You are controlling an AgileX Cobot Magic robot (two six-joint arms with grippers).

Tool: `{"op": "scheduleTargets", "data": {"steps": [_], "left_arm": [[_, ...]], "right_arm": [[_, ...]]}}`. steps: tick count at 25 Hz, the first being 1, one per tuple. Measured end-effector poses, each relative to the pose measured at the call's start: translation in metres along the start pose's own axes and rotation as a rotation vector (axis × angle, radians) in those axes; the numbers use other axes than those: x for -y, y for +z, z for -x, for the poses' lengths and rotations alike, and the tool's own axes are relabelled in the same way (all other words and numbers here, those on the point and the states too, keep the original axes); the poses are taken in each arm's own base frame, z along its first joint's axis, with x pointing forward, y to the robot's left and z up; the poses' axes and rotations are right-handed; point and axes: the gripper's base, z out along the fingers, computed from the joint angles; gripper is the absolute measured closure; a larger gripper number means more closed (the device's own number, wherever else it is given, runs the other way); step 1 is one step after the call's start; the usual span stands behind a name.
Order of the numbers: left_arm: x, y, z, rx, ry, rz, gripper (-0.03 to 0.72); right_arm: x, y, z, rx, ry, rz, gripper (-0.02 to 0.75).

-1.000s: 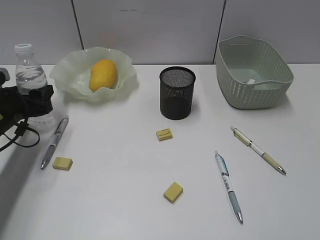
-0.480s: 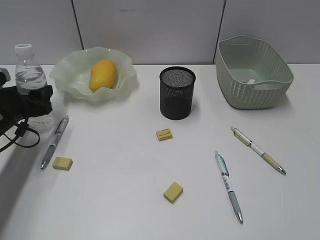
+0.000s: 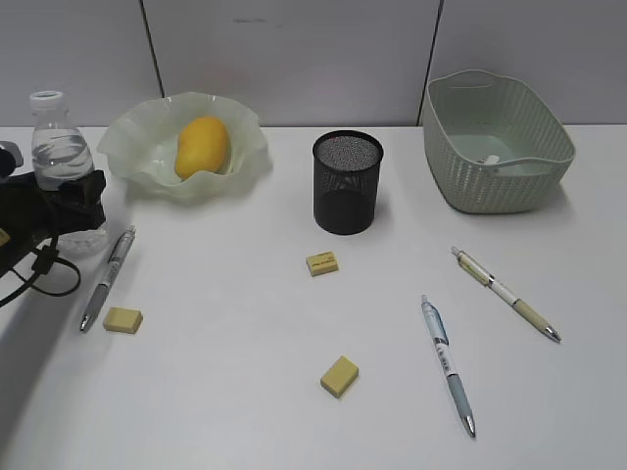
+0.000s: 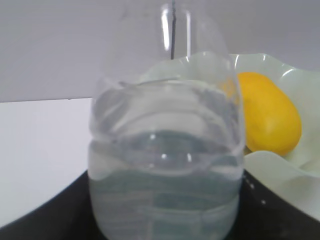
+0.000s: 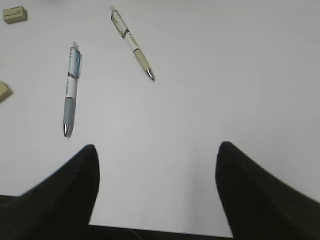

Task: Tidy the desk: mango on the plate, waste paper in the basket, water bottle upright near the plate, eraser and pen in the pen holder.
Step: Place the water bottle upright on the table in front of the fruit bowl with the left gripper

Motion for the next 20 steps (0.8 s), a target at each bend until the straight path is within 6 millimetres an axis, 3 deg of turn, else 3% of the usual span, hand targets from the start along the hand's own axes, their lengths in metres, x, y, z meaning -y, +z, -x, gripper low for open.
{"op": "scheduleTargets", "data": {"steps": [20], "left_arm": [[-0.003, -0.013, -0.008, -0.029, -0.018, 0.05, 0.144]], "right_arm": [[0.0, 0.0, 0.0, 0.001, 0.0, 0.0, 0.172]]}}
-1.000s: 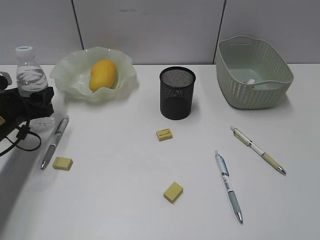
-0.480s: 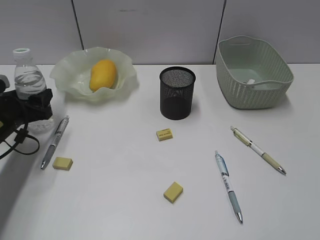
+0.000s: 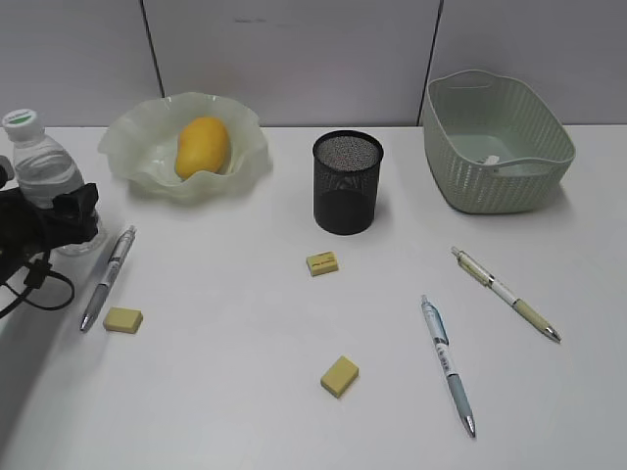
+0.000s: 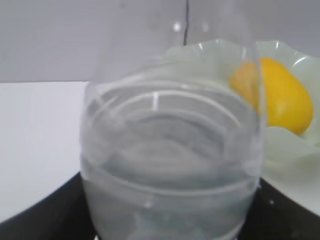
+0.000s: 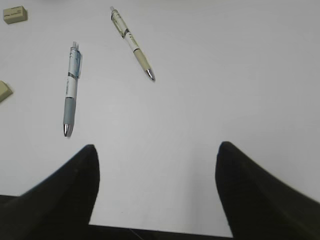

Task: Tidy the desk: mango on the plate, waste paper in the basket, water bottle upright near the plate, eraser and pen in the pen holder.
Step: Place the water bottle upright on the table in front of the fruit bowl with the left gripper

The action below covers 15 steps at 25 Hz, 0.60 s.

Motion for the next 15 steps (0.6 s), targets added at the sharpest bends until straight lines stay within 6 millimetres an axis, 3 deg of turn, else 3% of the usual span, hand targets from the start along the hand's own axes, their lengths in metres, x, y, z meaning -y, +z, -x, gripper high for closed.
{"op": "scheduleTargets", "data": {"steps": [15], "left_arm": [[0.001, -0.006, -0.0094, -0.068, 0.001, -0.007, 0.037]], "right_arm": [[0.0, 0.0, 0.0, 0.0, 0.0, 0.0, 0.172]]}}
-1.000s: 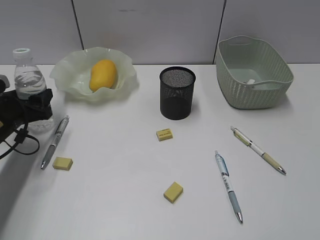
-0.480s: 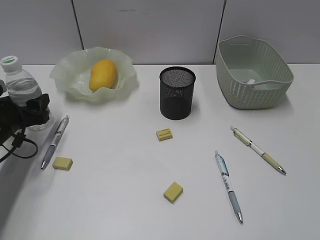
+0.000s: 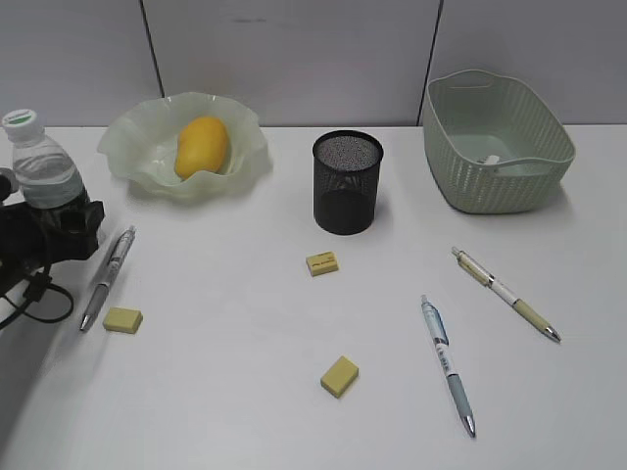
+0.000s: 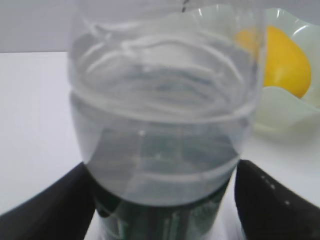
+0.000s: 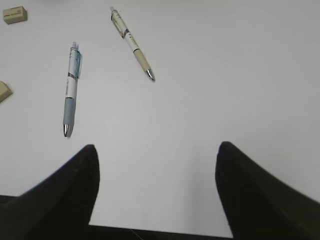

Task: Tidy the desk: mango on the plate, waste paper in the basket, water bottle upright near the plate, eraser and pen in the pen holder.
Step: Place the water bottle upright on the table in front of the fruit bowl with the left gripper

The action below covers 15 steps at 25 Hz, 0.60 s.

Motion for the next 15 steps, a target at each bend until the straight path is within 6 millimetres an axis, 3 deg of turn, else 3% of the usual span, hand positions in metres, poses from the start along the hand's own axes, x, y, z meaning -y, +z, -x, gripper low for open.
{"op": "scheduleTargets", "data": {"steps": [11, 15], "left_arm": [[0.003, -0.04, -0.009, -0.09, -0.012, 0.013, 0.034], [0.008, -0.058, 0.003, -0.064, 0.003, -0.022, 0.047]], "right_arm": [[0.0, 0.0, 0.001, 0.007, 0.0, 0.001, 0.172], [0.0, 0.0, 0.001, 0.007, 0.0, 0.001, 0.172]]}}
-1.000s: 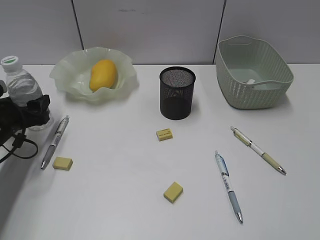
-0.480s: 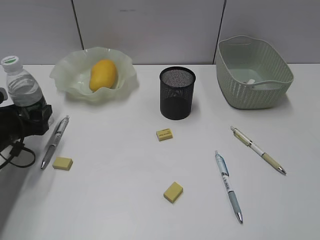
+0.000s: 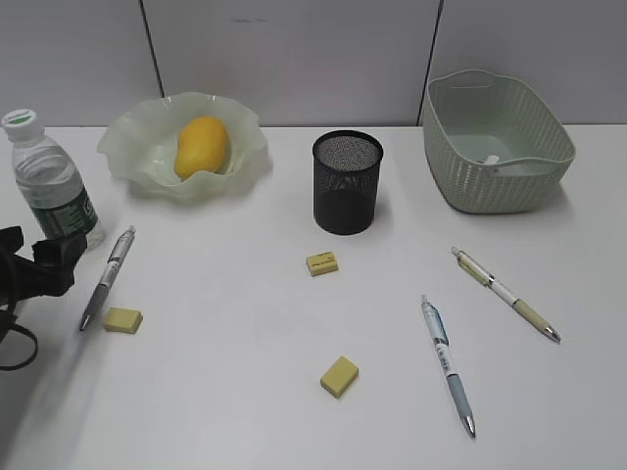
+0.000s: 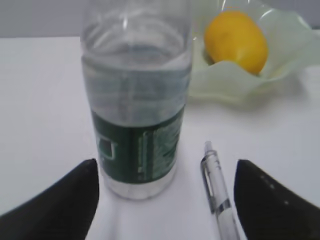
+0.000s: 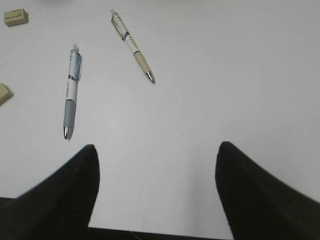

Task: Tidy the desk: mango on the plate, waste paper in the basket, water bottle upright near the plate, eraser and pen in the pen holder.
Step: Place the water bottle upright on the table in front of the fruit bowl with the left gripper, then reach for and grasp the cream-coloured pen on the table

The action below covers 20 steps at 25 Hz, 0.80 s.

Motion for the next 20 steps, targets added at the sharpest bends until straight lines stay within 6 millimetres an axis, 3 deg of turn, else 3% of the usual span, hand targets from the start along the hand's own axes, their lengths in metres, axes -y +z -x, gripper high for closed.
{"op": "scheduleTargets", "data": {"steps": [9, 16, 20], "left_arm": [[0.02, -0.043, 0.065, 0.076, 0.059, -0.05, 0.09], [0.032, -0.083, 0.122, -0.151, 0.109, -0.003, 0.095], [0.036, -0.11, 0.148, -0.318, 0.037, 0.023, 0.097]], "right_arm": [[0.0, 0.0, 0.0, 0.001, 0.0, 0.0, 0.172], [0.0, 0.0, 0.0, 0.003, -0.001, 0.0, 0.172], [0.0, 0.0, 0.0, 0.004, -0.001, 0.001, 0.172]]}}
